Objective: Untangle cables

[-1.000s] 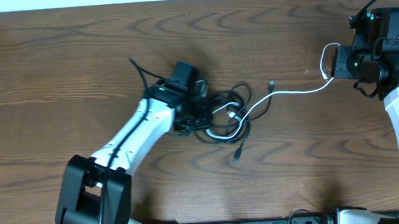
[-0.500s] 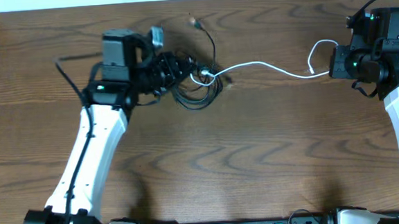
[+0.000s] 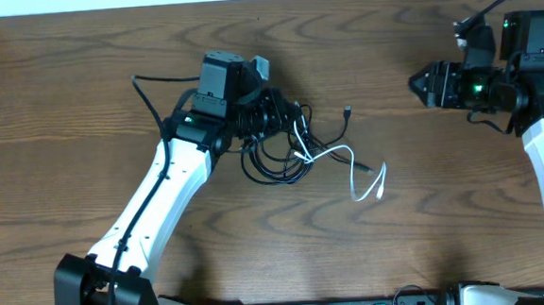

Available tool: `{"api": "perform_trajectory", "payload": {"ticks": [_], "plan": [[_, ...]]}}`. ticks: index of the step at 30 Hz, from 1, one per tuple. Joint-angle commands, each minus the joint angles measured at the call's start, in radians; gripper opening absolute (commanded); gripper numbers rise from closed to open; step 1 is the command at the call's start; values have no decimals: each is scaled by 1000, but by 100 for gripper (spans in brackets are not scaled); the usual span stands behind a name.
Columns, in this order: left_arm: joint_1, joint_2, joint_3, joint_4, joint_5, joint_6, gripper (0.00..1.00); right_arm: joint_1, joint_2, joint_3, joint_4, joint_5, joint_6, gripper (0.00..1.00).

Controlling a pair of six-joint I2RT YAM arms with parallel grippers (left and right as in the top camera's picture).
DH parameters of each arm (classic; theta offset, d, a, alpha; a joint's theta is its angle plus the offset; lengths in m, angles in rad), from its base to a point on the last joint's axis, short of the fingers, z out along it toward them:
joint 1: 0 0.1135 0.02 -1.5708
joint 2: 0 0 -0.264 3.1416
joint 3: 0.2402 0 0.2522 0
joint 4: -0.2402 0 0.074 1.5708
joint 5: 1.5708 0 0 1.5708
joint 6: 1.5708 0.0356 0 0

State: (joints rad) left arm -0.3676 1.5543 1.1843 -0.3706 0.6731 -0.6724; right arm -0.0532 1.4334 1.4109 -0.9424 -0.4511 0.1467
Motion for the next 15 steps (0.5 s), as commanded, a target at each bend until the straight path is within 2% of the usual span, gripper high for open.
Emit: {"api": "perform_trajectory", "payload": {"ticks": [1,6,11,15], "plan": [[-9,8,-2,-5,-12,125,8,43,21,-6,-7,-158,26,61],[-2,8,-2,26,-85,-127,8,116,45,-20,-20,-161,74,61],[-2,7,-2,55,-109,-204,8,193,102,-92,23,-146,139,60],[-2,7,-2,79,-71,-226,8,245,159,-196,197,-146,137,60]]}}
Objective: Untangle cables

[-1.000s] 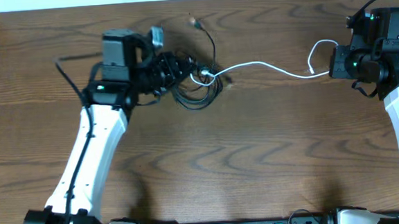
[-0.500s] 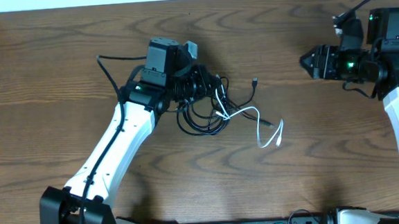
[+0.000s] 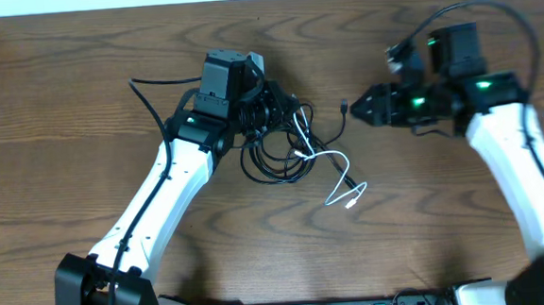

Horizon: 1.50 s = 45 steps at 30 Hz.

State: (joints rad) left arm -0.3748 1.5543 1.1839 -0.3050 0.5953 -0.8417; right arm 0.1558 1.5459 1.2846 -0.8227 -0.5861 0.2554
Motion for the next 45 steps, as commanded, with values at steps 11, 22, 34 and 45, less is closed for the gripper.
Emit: {"api": "perform_trajectory", "payload": {"ticks": [11,22,34,45], "plan": [[7,7,-1,109,98,-154,8,196,229,-187,409,-10,37,56],[99,7,-1,449,479,-248,8,301,377,-187,463,317,159,9],[273,8,-1,333,536,75,8,91,211,-186,313,338,-18,1],[271,8,-1,-8,206,143,33,62,38,-186,267,188,-205,4]]}}
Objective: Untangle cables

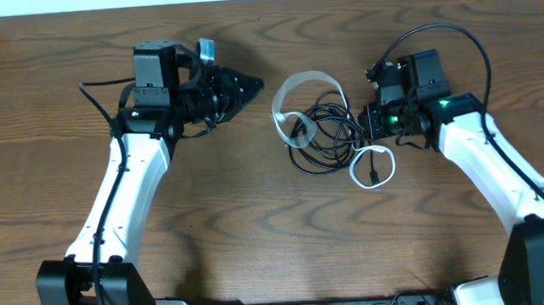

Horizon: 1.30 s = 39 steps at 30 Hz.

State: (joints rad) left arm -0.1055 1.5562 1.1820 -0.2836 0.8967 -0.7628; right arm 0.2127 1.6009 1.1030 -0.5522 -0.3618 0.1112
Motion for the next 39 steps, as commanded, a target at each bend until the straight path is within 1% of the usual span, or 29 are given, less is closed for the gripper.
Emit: {"api": "perform_trajectory", "payload": {"ticks": [1,2,3,4,6,9,10,12,13,15,18,19,21,23,25,29,33,35,37,39], "plan": [[2,6,0,-39,-101,64,33,5,-17,-4,-7,-33,-60,9],[2,6,0,-50,-106,64,35,5,-16,-4,-15,-33,-61,15],[2,6,0,-57,-110,64,43,5,-14,-4,-22,-34,-60,22],[2,6,0,-68,-122,64,51,5,-14,-4,-35,-34,-47,26],[2,6,0,-95,-163,64,59,6,-11,-5,-79,-34,10,27],[2,6,0,-109,-190,64,59,21,-11,-6,-122,-19,-17,31],[2,6,0,-113,-192,64,60,27,-11,-6,-129,-6,-30,35],[2,6,0,-113,-194,64,60,38,-11,-8,-129,-3,-76,40],[2,6,0,-113,-195,63,60,44,-11,-8,-129,-3,-116,41],[2,6,0,-113,-195,64,60,54,-9,-8,-129,-3,-212,41],[2,6,0,-121,-195,64,60,63,3,-9,-130,-3,-313,31],[2,6,0,-125,-195,64,60,64,10,-11,-129,-3,-349,30],[2,6,0,-132,-196,64,60,64,27,-19,-129,-2,-441,33],[2,6,0,-135,-196,64,60,64,47,-22,-130,16,-492,41],[2,6,0,-135,-196,64,60,64,73,-22,-129,47,-514,44],[2,6,0,-135,-201,64,60,64,109,-23,-129,45,-536,51],[2,6,0,-135,-203,64,60,64,125,-23,-129,45,-536,46],[2,6,0,-135,-203,64,60,64,125,-23,-129,45,-536,47],[2,6,0,-135,-203,64,60,64,125,-23,-128,46,-536,55],[2,6,0,-135,-203,64,60,64,126,-23,-122,46,-536,59]]}}
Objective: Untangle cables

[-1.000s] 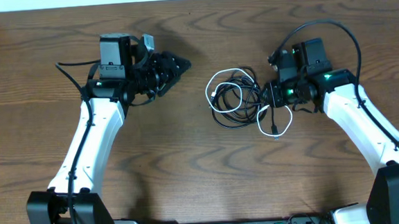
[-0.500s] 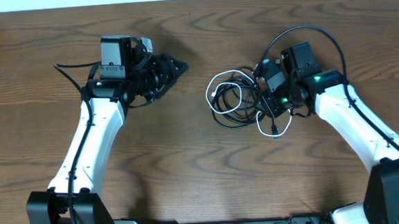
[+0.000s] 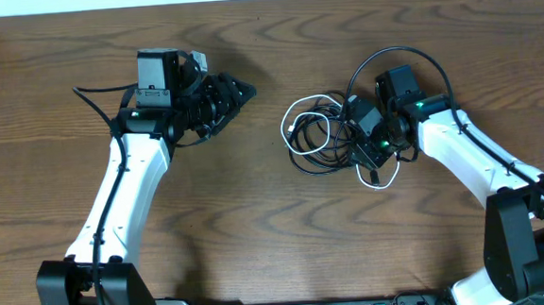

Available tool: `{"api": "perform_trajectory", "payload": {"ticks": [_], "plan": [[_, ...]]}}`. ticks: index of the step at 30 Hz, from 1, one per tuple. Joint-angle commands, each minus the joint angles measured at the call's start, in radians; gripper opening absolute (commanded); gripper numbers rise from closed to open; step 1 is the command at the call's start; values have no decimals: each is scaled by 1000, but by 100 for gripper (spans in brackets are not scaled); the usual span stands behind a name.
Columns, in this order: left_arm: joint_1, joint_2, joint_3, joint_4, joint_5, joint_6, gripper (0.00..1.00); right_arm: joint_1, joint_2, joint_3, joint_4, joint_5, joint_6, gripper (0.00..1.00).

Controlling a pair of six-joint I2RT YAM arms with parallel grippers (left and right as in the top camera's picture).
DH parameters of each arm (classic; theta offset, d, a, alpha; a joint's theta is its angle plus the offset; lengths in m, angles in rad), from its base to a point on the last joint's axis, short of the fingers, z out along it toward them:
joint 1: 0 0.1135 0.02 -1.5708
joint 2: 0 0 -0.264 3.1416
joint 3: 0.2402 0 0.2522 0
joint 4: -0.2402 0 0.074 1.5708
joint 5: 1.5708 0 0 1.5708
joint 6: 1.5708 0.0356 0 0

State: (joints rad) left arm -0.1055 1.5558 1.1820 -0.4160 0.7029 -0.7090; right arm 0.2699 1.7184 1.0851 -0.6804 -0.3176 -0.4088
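Observation:
A tangle of black cable (image 3: pixel 318 154) and thin white cable (image 3: pixel 297 109) lies right of the table's middle. The white cable loops over the tangle's top left, and another white loop (image 3: pixel 382 181) shows below my right gripper. My right gripper (image 3: pixel 367 152) is down on the tangle's right side and looks shut on the cables, though its fingertips are hidden under its body. My left gripper (image 3: pixel 242 93) hovers apart to the left, pointing at the tangle, open and holding nothing.
The brown wooden table (image 3: pixel 278 247) spreads all around the tangle. A black supply cable (image 3: pixel 380 61) arcs over the right arm's wrist. The arm bases stand along the near edge.
My right gripper has turned and shifted a little down and left into the tangle. The wide white loop at the top left has drawn tighter. The left gripper has barely moved.
First my left gripper was on the tangle left of centre, with the right arm far off at the right. Then the right gripper had come up to the cables. Later the tangle lay further right at the right gripper, the left one drawn back empty; it stays so now.

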Motion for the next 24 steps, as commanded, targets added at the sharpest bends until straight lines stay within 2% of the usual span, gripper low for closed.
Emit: {"api": "perform_trajectory", "payload": {"ticks": [1,7,11,16,19,24], "plan": [[2,6,0,-3,-9,10,60,7,8,-5,10,1,-16,61],[2,6,0,-3,-13,10,60,7,26,-5,43,2,-16,63],[2,6,0,-3,-16,10,60,7,56,-6,42,4,-16,61],[2,6,0,-3,-16,10,60,7,78,-6,41,13,-16,49],[2,6,0,-3,-16,10,60,7,79,-6,44,29,-15,46],[2,6,0,-3,-16,10,60,7,81,-6,44,57,-15,33]]}}
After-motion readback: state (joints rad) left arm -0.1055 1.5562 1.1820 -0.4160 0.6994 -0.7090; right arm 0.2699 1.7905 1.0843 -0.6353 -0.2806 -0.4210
